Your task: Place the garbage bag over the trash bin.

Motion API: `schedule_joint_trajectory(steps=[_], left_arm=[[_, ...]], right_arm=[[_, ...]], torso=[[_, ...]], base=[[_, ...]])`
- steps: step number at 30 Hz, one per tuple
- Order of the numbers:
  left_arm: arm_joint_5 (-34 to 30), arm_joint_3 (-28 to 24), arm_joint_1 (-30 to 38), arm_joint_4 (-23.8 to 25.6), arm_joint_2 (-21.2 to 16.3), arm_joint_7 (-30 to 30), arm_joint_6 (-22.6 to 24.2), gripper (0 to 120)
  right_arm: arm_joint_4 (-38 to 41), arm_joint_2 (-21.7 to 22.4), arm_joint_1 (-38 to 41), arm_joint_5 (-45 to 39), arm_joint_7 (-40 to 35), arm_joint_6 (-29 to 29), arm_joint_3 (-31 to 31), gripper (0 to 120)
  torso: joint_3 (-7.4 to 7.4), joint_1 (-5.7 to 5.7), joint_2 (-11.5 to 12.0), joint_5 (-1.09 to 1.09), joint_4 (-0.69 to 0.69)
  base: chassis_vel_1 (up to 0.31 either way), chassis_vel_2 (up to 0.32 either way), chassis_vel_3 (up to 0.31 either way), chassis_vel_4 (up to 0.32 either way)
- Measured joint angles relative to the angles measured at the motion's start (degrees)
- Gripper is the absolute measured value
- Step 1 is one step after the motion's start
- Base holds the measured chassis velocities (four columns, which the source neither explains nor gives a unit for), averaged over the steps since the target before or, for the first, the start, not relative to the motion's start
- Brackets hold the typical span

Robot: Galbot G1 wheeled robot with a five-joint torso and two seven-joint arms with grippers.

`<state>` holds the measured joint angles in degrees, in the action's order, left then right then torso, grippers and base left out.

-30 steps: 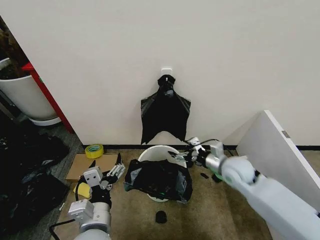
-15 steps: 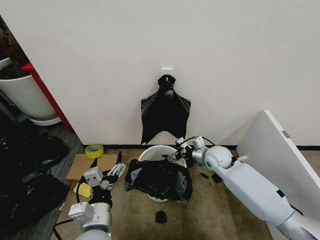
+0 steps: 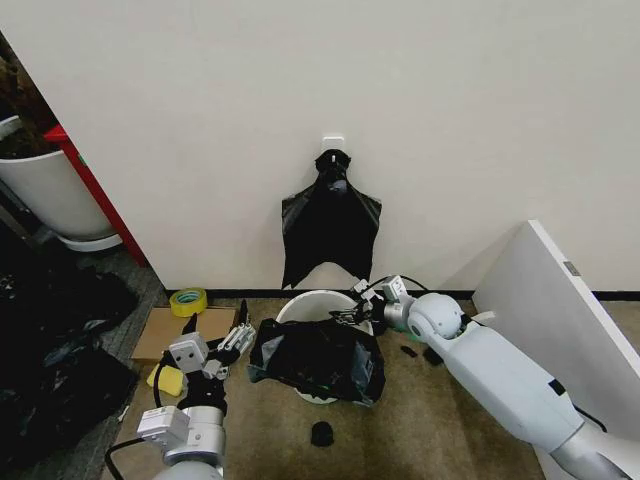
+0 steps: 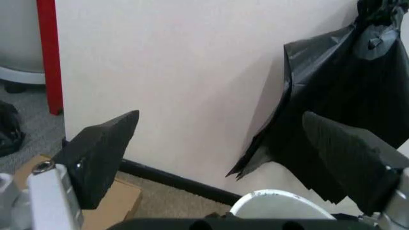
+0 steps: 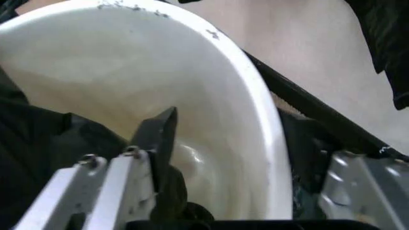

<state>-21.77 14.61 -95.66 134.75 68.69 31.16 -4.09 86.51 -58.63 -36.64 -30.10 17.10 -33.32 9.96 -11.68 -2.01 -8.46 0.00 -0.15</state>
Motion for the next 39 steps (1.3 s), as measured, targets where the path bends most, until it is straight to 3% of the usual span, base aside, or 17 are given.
schedule_joint_trajectory(steps=[11, 16, 17, 19, 22, 24, 25, 30, 32, 35, 39], left_arm=[[-0.6, -0.4, 0.9, -1.5, 0.0, 0.4, 0.0, 100], [-0.6, -0.4, 0.8, -1.6, 0.2, 0.4, 0.1, 100], [-0.6, -0.2, 0.5, -1.3, 0.3, 0.4, 0.1, 100], [-0.6, -0.1, 0.4, -1.1, 0.3, 0.5, 0.1, 100], [-0.7, 0.4, -0.4, 0.1, 0.0, 0.6, 0.3, 100], [-0.7, 0.7, -1.0, 0.9, -0.2, 0.8, 0.4, 100], [-0.7, 0.7, -1.0, 0.9, -0.2, 0.8, 0.4, 100], [-0.5, 0.7, -1.7, 1.9, -0.2, 1.3, 0.4, 100], [-0.5, 0.7, -1.8, 2.0, -0.1, 1.4, 0.5, 100], [-0.3, 0.4, -1.9, 2.3, 0.3, 1.6, 0.5, 100], [-0.2, 0.1, -1.9, 2.6, 0.5, 1.8, 0.6, 100]], right_arm=[[2.7, 1.7, -1.4, -2.5, -5.4, -3.0, -0.4, 8], [4.1, 2.3, -2.6, -4.1, -8.4, -3.4, -0.7, 2], [6.0, 2.6, -4.0, -6.7, -13.8, -3.6, -0.9, 2], [7.2, 2.7, -4.7, -8.2, -16.4, -3.7, -0.9, 2], [12.1, 3.3, -7.7, -15.6, -27.4, -3.7, -0.9, 2], [17.4, 3.7, -11.1, -23.3, -38.8, -3.1, -1.3, 2], [17.4, 3.7, -11.1, -23.3, -38.8, -3.1, -1.3, 2], [29.5, 4.7, -20.7, -33.3, -56.2, 1.1, -3.6, 2], [30.3, 4.8, -21.4, -33.7, -57.6, 1.7, -3.8, 2], [35.6, 3.4, -27.0, -35.8, -67.2, 7.8, -5.1, 2], [37.3, 0.2, -30.2, -36.5, -72.7, 12.9, -6.5, 2]], torso=[[0.00, 0.00, 0.0, 0.00, 0.01], [0.00, 0.00, 0.0, 0.01, 0.01], [0.00, 0.00, 0.0, 0.00, 0.02], [0.00, 0.00, 0.0, -0.01, 0.01], [0.00, 0.00, 0.0, 0.00, 0.01], [0.00, 0.00, 0.0, 0.01, 0.00], [0.00, 0.00, 0.0, 0.01, 0.00], [0.01, 0.00, 0.0, -0.01, 0.00], [0.01, 0.00, 0.0, -0.01, -0.01], [0.01, 0.00, 0.0, -0.02, -0.01], [0.01, 0.00, 0.0, 0.01, 0.00]], base=[[0.000, 0.000, 0.000, 0.000], [0.000, 0.000, 0.000, 0.000], [0.000, 0.000, 0.000, 0.000], [0.000, 0.000, 0.000, 0.000], [0.000, 0.000, 0.000, 0.000], [0.000, 0.000, 0.000, 0.000], [0.000, 0.000, 0.000, 0.000], [0.000, 0.000, 0.000, 0.000], [0.000, 0.000, 0.000, 0.000], [0.000, 0.000, 0.000, 0.000], [0.000, 0.000, 0.000, 0.000]])
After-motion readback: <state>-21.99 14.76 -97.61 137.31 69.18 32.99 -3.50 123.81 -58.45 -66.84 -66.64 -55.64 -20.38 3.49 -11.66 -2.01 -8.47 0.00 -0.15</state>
